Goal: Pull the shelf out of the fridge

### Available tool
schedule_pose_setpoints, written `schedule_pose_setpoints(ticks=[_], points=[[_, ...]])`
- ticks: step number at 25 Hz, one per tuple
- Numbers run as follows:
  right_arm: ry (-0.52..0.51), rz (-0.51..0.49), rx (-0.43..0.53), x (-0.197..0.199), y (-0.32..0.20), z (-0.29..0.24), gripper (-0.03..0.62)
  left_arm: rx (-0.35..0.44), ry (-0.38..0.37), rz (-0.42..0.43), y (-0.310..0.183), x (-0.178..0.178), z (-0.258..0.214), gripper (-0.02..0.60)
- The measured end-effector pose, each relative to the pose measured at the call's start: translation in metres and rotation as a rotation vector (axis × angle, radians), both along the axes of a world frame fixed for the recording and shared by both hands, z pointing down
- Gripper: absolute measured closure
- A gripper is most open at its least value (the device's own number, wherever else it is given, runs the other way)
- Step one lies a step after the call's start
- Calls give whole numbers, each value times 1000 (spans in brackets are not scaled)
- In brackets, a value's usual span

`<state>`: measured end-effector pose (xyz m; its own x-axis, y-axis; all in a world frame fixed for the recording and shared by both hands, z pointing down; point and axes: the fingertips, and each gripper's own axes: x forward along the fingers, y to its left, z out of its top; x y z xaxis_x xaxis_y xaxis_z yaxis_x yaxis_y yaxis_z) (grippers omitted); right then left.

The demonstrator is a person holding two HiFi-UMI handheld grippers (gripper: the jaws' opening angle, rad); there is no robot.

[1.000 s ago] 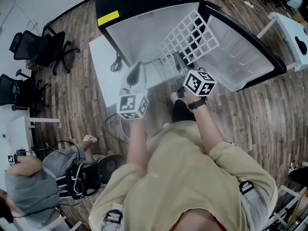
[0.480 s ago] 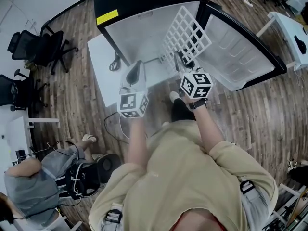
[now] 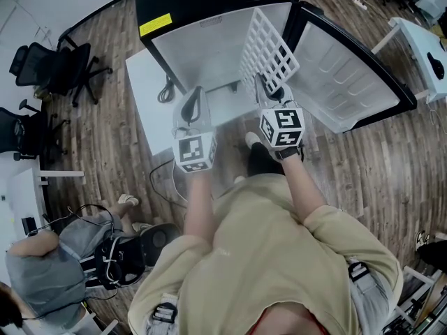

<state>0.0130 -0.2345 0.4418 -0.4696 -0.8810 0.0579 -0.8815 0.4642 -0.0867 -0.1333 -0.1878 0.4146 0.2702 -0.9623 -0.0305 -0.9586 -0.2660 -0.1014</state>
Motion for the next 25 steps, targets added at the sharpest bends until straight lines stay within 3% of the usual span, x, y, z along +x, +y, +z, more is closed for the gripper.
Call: schedule_pose_setpoints(ticks=[7,25], points=[[29,0,18,-1,2,-4,566,-32,1,-35,-4,-4,8,580],[-30,-5,-2,1,3,-2,566,-30,28,-39,-5,-1,13,580]])
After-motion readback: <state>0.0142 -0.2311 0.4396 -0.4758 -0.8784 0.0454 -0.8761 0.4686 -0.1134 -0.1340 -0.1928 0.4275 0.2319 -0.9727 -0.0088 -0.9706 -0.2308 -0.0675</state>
